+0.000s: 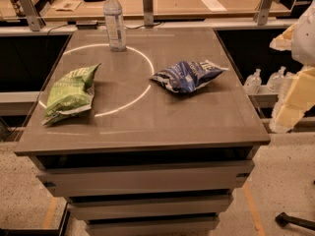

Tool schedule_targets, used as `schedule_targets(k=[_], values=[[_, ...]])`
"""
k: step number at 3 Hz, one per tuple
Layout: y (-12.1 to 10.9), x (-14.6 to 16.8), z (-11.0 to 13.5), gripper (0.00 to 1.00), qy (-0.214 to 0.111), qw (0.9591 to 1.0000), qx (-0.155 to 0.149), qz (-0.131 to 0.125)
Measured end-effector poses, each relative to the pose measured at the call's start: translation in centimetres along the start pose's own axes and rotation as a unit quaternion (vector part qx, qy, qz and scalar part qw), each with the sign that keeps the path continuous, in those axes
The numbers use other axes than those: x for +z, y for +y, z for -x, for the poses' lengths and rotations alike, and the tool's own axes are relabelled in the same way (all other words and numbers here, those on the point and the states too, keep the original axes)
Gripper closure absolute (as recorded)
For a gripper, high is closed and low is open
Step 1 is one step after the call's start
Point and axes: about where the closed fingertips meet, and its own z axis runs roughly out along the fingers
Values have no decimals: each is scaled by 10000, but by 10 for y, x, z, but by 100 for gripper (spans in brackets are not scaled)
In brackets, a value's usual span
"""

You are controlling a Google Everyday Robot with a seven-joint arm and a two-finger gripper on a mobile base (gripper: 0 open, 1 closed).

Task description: Move blue plastic bottle near green rice chip bag

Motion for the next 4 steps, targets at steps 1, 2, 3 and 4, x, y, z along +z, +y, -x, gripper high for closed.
schedule_targets(k=[1, 2, 3, 4], values=[[0, 0, 0, 0, -1, 10000, 1, 0], [-3, -1, 2, 0, -219, 9996, 171, -22], [-14, 1, 4, 0, -817, 9949, 578, -85], [-22, -1, 14, 0, -1380, 9860, 862, -356]])
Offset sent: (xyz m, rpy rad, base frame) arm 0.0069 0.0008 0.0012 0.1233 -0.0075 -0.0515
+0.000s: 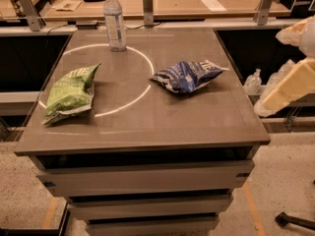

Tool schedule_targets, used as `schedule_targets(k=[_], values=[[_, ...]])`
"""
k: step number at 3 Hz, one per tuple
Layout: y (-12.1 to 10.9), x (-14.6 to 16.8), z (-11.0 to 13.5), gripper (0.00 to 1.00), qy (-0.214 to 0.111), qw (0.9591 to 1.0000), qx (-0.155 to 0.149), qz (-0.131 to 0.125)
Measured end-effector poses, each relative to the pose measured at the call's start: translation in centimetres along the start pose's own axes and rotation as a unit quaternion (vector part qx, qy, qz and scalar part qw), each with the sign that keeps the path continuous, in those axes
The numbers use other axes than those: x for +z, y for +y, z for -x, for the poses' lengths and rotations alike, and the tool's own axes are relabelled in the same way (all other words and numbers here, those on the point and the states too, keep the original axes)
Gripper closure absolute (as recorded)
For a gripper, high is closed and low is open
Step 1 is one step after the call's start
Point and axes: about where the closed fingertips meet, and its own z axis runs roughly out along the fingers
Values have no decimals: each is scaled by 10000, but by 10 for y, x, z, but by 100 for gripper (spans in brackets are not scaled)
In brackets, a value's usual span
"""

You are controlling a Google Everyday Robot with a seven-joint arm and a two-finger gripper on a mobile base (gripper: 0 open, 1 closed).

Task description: Move blue plastic bottle near green rice chip bag

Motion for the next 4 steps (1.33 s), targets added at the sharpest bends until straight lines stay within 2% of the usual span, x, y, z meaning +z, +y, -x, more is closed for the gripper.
schedule_targets(k=[1, 2, 3, 4], values=[[-13, 10, 8, 0, -627, 9973, 255, -286], [-33, 28, 20, 0, -914, 9934, 505, -478], [-56, 52, 40, 0, -1151, 9893, 741, -497], [-82, 89, 80, 0, -1373, 9862, 857, -348]])
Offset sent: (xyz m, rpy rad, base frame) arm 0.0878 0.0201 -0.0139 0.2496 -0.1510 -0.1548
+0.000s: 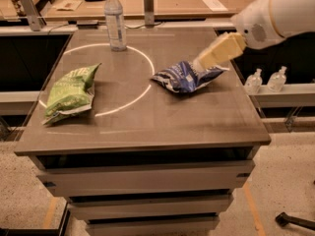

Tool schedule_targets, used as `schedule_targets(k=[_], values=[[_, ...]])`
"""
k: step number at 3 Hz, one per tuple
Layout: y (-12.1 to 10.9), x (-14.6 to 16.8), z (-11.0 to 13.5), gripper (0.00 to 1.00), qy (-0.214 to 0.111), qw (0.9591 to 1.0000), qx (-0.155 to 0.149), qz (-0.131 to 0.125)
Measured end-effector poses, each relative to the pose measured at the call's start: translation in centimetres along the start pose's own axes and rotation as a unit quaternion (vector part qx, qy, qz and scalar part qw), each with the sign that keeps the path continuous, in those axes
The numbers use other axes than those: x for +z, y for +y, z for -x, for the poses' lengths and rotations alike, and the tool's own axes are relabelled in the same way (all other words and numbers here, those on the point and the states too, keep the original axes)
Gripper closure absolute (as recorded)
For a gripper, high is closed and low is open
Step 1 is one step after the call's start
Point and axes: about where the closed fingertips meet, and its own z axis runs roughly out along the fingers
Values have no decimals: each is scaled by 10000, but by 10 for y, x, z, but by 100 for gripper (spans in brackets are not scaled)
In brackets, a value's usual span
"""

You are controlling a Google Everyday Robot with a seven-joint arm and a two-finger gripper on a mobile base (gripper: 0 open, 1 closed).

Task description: Move blue plastic bottle near green rice chip bag

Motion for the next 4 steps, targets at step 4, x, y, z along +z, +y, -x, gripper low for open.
schedule_targets(k=[4], values=[[7, 131, 62, 0, -561, 9954, 756, 190]])
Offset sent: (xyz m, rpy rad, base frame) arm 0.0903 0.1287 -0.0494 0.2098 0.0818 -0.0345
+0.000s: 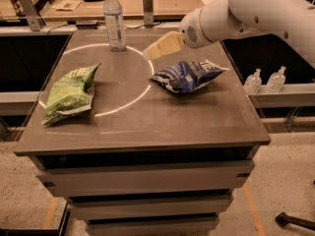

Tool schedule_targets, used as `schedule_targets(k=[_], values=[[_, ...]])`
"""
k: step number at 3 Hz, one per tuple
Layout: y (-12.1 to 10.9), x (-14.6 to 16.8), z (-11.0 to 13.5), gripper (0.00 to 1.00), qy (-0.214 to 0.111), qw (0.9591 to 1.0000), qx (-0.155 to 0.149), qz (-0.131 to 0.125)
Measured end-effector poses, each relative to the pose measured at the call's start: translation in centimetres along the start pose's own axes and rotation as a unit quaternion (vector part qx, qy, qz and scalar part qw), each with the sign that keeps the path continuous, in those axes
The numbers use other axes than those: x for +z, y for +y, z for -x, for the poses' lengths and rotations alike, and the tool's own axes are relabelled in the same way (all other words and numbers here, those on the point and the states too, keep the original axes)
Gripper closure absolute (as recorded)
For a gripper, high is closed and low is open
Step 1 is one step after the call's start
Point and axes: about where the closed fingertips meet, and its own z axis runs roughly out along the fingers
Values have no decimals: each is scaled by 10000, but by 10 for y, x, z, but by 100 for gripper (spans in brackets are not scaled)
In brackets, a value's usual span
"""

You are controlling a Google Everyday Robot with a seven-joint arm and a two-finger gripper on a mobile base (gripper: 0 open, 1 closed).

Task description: Move blue plastic bottle near green rice chip bag

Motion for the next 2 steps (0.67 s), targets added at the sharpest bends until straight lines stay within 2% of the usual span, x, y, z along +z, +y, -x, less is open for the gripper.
schedule_targets(k=[1, 2], values=[[-1, 4, 3, 0, -30, 9999, -23, -101], [-8, 23, 18, 0, -153, 9990, 75, -416]])
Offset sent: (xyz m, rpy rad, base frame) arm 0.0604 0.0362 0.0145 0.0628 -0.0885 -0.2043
